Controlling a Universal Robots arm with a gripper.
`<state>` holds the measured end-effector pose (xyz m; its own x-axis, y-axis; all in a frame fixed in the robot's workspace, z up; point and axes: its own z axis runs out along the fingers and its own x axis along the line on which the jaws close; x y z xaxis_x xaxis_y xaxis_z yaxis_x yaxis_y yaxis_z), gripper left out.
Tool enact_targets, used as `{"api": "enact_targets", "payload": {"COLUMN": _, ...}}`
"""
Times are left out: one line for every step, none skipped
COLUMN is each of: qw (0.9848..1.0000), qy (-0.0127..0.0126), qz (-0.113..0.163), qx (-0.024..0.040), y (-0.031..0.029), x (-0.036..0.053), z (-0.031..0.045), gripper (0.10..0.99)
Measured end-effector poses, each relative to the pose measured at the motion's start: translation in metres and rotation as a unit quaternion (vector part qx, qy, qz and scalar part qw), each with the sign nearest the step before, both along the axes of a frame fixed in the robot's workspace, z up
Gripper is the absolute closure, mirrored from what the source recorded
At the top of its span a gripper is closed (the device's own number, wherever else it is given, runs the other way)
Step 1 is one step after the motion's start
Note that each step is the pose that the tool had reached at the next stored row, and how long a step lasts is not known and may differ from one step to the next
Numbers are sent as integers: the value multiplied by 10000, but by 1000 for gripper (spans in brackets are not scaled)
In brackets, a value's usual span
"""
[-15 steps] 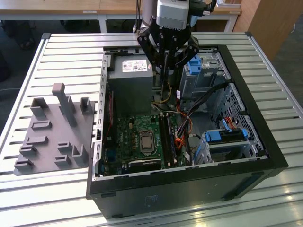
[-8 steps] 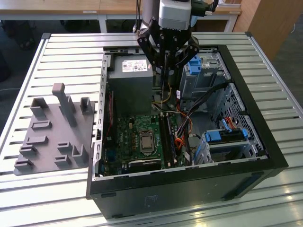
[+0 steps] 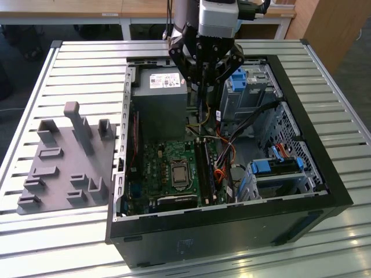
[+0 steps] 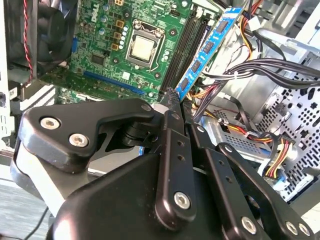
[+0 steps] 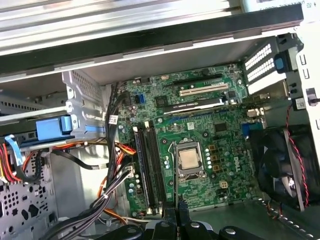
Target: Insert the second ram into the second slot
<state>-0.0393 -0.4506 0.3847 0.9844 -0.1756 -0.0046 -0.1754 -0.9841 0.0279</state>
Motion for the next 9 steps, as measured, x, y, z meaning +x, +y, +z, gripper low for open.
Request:
{"api": "enact_targets", "payload": {"qw": 10000, "qy": -1, "qz": 36, "qx": 0, "y": 0, "x": 0, "z": -1, "gripper": 949}}
{"api": "enact_targets", "payload": {"qw": 10000, "qy": -1, "qz": 70, "qx": 0, "y": 0, "x": 0, "z": -1, "gripper": 949}}
{"api": "enact_targets", "payload": {"qw": 9999, "qy": -2, "qz": 105, "qx": 0, "y": -1, "x": 0, "z": -2, "gripper": 949}}
{"api": "enact_targets", "payload": {"qw": 9999, "qy": -2, "qz": 138, "qx": 0, "y": -1, "x": 0, "z": -3, "gripper": 949}}
{"api": "enact_targets", "payload": {"qw": 9999, "qy": -2, "qz": 172, "qx": 1, "y": -1, "x": 0, "z": -5, "gripper": 949}}
{"api": "enact_targets", "payload": {"qw": 9998, "qy": -3, "qz": 208, "qx": 0, "y": -2, "x": 0, "z": -6, "gripper": 949}}
{"api": "enact_targets", "payload": {"qw": 9997, "qy": -4, "qz": 248, "qx": 0, "y": -2, "x": 0, "z": -7, "gripper": 949}}
{"api": "enact_targets", "payload": {"qw": 9996, "qy": -6, "qz": 287, "qx": 1, "y": -3, "x": 0, "z": -8, "gripper": 949}}
{"api": "enact_targets", "payload": {"qw": 9995, "qy": -8, "qz": 318, "qx": 1, "y": -3, "x": 0, "z": -9, "gripper": 949}}
